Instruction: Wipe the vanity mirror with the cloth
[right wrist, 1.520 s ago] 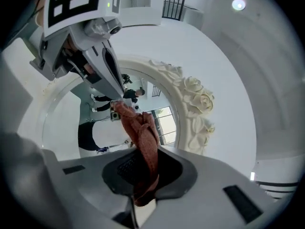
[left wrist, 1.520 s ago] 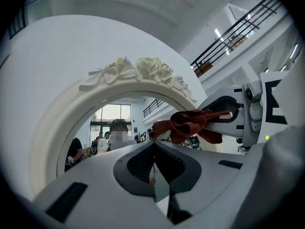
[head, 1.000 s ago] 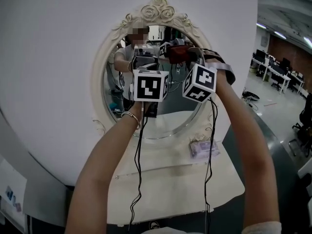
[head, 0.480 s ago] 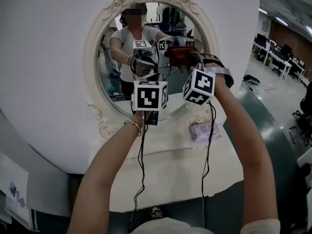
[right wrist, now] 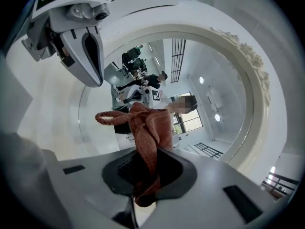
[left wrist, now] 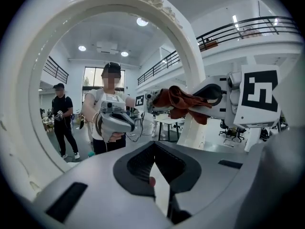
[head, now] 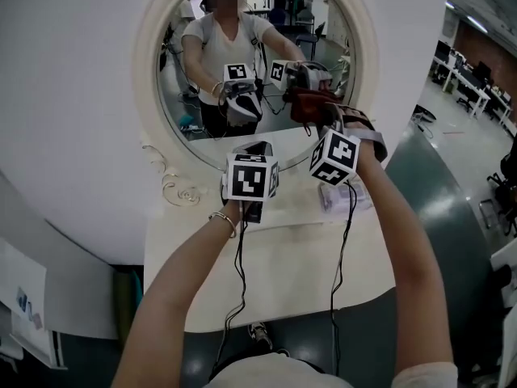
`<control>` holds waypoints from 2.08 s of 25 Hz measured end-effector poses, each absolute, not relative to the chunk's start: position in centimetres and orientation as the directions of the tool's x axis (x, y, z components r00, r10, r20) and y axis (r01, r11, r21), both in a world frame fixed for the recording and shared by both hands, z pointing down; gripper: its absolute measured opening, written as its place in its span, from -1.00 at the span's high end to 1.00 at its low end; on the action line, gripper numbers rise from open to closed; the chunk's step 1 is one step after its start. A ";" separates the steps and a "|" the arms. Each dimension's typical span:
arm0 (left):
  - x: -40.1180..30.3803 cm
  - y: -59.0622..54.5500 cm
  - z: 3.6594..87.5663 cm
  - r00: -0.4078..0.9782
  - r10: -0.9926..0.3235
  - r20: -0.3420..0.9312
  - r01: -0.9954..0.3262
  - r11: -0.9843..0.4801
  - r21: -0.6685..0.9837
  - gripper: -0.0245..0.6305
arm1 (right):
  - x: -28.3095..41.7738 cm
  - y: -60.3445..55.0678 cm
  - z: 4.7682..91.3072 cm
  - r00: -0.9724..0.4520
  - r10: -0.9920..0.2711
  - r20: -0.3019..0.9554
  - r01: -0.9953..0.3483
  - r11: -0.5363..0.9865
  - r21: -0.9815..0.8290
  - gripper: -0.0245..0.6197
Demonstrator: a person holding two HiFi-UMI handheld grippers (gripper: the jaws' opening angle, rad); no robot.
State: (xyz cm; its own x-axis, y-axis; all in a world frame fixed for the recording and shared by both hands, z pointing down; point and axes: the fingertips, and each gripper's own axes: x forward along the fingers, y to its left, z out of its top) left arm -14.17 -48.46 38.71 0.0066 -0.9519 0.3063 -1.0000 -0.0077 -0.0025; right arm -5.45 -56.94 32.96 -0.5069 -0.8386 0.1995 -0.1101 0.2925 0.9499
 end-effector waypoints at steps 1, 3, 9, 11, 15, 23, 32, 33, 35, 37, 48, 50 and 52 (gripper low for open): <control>-14.2 -48.3 39.6 0.007 -0.948 0.318 -1.000 -0.005 0.006 0.89 | -5.4 -56.8 34.0 -0.506 -0.835 0.214 -0.105 0.306 0.946 0.74; -14.3 -47.9 41.2 0.008 -0.941 0.340 -1.000 0.000 0.022 0.89 | -5.5 -56.5 36.0 -0.506 -0.827 0.244 -0.090 0.332 0.939 0.74; -14.6 -46.9 45.7 0.005 -0.915 0.403 -0.999 0.014 0.045 0.89 | -6.5 -55.3 42.0 -0.509 -0.793 0.334 -0.051 0.416 0.908 0.74; -14.6 -46.6 47.0 0.007 -0.908 0.420 -0.999 0.014 0.048 0.89 | -6.9 -55.0 43.7 -0.511 -0.781 0.359 -0.046 0.442 0.896 0.74; -15.1 -45.9 49.7 0.013 -0.889 0.457 -0.999 0.012 0.050 0.89 | -8.1 -54.2 47.1 -0.515 -0.753 0.409 -0.021 0.488 0.873 0.74; -16.5 -44.8 53.4 0.028 -0.867 0.498 -0.995 0.021 0.093 0.89 | -11.0 -52.3 53.0 -0.508 -0.700 0.502 0.046 0.560 0.827 0.74; -18.8 -44.6 54.5 0.005 -0.857 0.515 -0.991 0.066 0.119 0.89 | -11.5 -52.4 54.6 -0.495 -0.685 0.535 0.061 0.587 0.807 0.74; -19.0 -44.6 54.6 0.002 -0.857 0.516 -0.989 0.073 0.126 0.89 | -11.5 -52.4 54.6 -0.494 -0.684 0.536 0.062 0.588 0.807 0.74; -19.2 -44.6 54.8 0.000 -0.855 0.519 -0.987 0.083 0.136 0.89 | -11.5 -52.5 54.7 -0.493 -0.685 0.536 0.062 0.587 0.807 0.74; -19.2 -44.5 54.9 -0.001 -0.853 0.521 -0.987 0.085 0.139 0.89 | -11.4 -52.5 54.8 -0.490 -0.685 0.540 0.064 0.589 0.805 0.74; -19.0 -43.7 53.4 0.016 -0.872 0.489 -0.976 0.092 0.196 0.89 | -11.2 -51.7 52.7 -0.518 -0.675 0.526 -0.042 0.634 0.772 0.74; -19.1 -43.2 52.4 0.016 -0.882 0.471 -0.967 0.107 0.233 0.89 | -11.0 -50.9 51.3 -0.550 -0.668 0.501 -0.084 0.641 0.763 0.74; -19.1 -42.7 51.2 0.010 -0.895 0.445 -0.963 0.111 0.246 0.89 | -10.7 -50.0 49.6 -0.585 -0.661 0.471 -0.135 0.651 0.747 0.74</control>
State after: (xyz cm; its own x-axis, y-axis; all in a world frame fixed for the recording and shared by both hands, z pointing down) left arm -19.14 -42.67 51.21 0.0101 -0.8953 0.4454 -0.9629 0.1114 0.2458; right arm -10.68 -50.02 49.56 -0.5848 -0.6607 0.4706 -0.1351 0.6513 0.7467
